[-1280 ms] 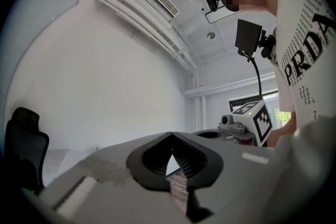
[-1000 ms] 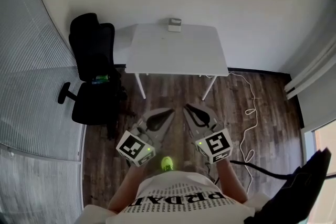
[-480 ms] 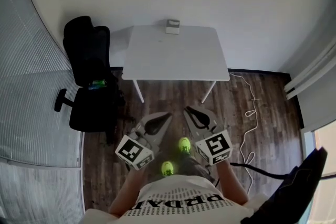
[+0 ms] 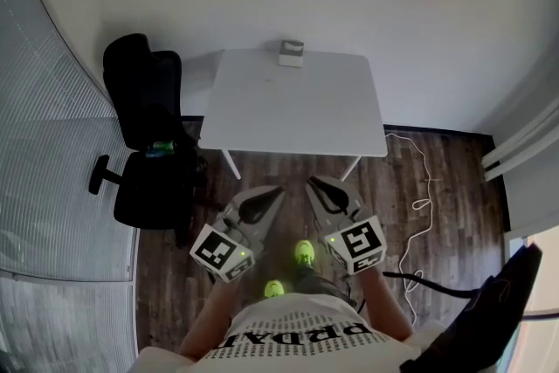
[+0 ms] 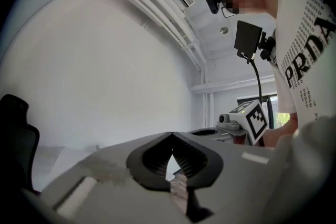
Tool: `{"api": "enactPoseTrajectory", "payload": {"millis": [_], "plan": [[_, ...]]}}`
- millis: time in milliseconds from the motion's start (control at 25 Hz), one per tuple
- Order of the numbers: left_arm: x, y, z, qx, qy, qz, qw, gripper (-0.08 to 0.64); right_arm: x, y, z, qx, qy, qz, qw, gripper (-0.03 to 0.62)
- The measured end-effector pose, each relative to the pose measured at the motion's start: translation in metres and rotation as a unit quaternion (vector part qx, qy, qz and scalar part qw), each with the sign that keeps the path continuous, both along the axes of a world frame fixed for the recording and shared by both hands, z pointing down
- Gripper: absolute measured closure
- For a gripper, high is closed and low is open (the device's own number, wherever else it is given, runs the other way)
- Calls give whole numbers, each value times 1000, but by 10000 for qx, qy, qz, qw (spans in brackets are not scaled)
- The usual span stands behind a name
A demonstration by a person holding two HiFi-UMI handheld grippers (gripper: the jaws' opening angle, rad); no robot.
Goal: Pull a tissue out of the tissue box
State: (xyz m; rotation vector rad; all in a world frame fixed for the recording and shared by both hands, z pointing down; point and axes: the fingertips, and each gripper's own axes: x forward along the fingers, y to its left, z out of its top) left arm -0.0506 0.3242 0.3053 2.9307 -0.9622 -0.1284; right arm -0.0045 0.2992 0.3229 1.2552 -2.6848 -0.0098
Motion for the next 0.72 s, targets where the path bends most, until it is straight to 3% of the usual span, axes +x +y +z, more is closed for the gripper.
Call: {"api": "enactPoseTrajectory", "payload": {"millis": [280,720], "plan": [[37,-69,-6,73,-50,-103,9999,565,25,-64,-2,33,-33,-260,9997,558],[66,-129,-2,75,-95,-467,9988,565,59,-124,1,12,-26,-516,9987,558]]}}
